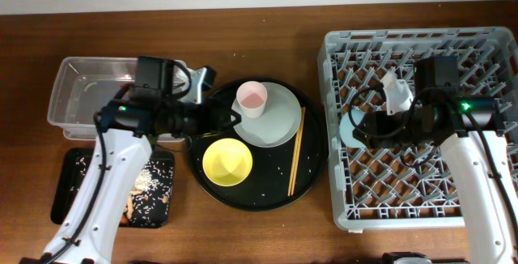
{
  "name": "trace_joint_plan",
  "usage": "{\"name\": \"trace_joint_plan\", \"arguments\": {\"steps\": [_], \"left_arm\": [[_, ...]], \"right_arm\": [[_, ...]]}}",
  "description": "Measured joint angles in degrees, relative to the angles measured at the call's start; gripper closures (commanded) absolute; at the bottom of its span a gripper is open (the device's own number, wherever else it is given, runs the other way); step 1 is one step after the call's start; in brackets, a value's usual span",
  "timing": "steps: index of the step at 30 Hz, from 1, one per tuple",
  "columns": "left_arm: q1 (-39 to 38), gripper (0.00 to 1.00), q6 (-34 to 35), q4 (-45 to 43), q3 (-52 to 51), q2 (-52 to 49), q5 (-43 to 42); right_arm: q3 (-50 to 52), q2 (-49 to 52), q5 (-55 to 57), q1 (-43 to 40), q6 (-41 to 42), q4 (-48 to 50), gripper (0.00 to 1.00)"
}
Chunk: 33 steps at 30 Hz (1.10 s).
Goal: Sort waste into correct bins and load items into the dishwasher rack
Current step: 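Carry the blue cup with the right gripper and place it upside down in the rack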
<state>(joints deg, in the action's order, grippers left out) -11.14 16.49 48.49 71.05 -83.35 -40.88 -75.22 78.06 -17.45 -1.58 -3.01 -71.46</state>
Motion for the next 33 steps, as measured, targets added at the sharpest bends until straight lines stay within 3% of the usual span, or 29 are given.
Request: {"name": "trace_joint_plan", "arguments": {"steps": [10,33], "left_arm": [[-7.23,0.65,0.00,0.00,0.00,0.00,10.84],[-7.23,0.65,0.02,-0.02,0.00,0.00,11.98]], "right_arm": [[0.04,0.00,9.94,-0.04,4.59,-4.59,0.62],[7.04,1.84,9.38,-0.04,6.23,1.07,0.62]]}}
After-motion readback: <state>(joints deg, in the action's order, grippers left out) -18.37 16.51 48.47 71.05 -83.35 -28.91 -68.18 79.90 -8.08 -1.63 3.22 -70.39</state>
